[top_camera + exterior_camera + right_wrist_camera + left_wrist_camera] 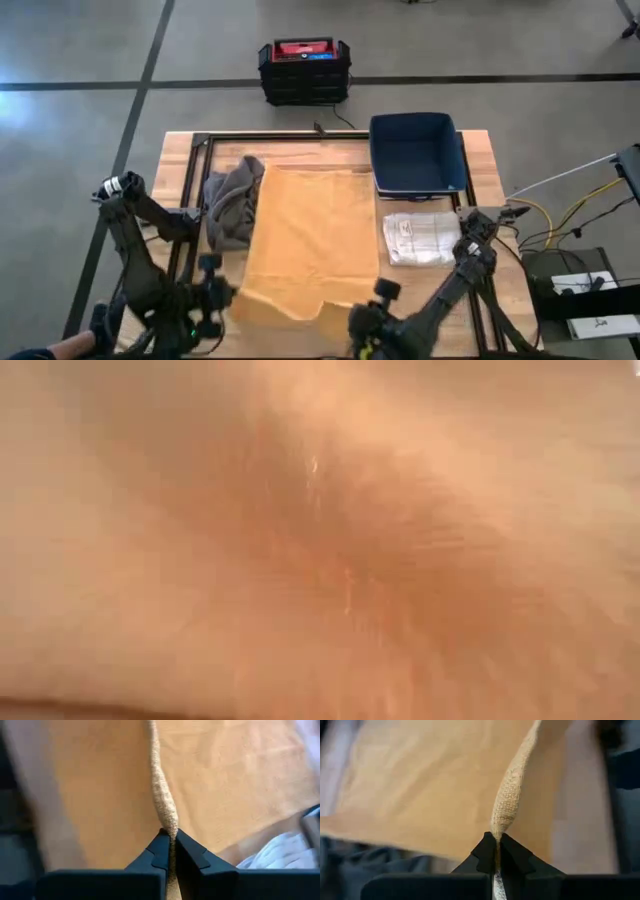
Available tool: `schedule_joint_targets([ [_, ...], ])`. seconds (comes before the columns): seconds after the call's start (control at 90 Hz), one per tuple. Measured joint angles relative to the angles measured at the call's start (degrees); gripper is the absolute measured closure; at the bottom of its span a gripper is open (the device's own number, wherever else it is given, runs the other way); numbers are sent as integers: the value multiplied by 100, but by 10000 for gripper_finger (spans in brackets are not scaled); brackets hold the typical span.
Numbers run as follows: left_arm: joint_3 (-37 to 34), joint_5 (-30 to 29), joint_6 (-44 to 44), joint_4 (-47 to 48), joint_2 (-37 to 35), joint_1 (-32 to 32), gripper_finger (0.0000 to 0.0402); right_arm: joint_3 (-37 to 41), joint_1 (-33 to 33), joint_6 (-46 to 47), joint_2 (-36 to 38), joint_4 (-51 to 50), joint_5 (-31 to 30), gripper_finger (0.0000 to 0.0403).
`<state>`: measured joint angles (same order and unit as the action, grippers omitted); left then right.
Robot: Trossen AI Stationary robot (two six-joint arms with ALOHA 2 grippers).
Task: Fold towel
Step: Fold the yellow towel
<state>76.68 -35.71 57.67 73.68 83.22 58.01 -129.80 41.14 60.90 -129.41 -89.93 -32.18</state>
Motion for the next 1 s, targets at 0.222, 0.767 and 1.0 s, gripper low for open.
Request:
schedule_joint_targets([
  [0.222,-1302,24,-18,-14,-875,-893,401,323,-845,-569,9,-12,6,403],
  [0.767,-2413,24,-1636,-1036,-1835,-2740,401,1047,-2712,-1842,723,0,102,403],
  [1.0,-2441,17,-2620,-1134,-1731,-3712,401,2721,-3571,-2324,1720,317,93,403],
])
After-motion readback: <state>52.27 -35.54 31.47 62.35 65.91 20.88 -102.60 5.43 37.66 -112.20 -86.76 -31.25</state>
